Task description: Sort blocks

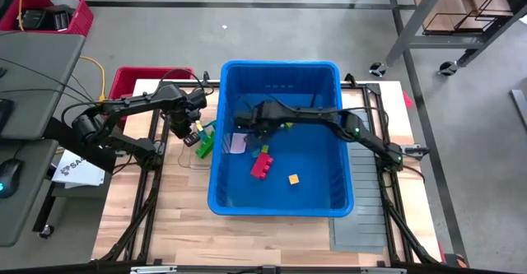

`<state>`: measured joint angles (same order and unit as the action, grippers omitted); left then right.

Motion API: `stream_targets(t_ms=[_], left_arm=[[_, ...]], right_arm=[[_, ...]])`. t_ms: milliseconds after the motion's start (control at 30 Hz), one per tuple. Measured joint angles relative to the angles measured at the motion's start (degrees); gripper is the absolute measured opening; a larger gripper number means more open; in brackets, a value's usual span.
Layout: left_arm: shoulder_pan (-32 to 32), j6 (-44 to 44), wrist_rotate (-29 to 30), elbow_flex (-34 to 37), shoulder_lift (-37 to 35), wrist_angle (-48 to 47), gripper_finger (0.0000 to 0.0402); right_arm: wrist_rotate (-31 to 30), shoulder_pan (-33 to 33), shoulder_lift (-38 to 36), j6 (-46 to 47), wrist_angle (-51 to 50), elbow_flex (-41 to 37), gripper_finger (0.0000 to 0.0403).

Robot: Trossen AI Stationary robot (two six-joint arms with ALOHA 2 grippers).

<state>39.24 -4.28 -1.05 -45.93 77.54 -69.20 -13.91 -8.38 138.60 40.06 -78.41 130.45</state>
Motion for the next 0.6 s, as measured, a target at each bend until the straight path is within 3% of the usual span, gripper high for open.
stream_targets(t_ms=[167,300,467,600], left_arm=[[0.0,1.4,0.4,0.0,0.0,-0.7,0.0],[0.1,1.5,1.1,0.0,0.0,-0.8,0.0],[0.1,1.5,1.3,0.0,0.0,-0.9,0.0],[0.1,1.5,1.3,0.0,0.0,-1.0,0.0]], right_arm=[[-6.6,0.3,-7.0,1.5,6.7,0.0,0.0104],[-6.6,0.9,-11.9,-1.7,24.2,0.1,0.0104],[1.6,1.5,-12.7,-5.1,49.2,0.1,0.0104],[7.6,1.9,-10.6,-3.7,58.4,0.2,0.0106]])
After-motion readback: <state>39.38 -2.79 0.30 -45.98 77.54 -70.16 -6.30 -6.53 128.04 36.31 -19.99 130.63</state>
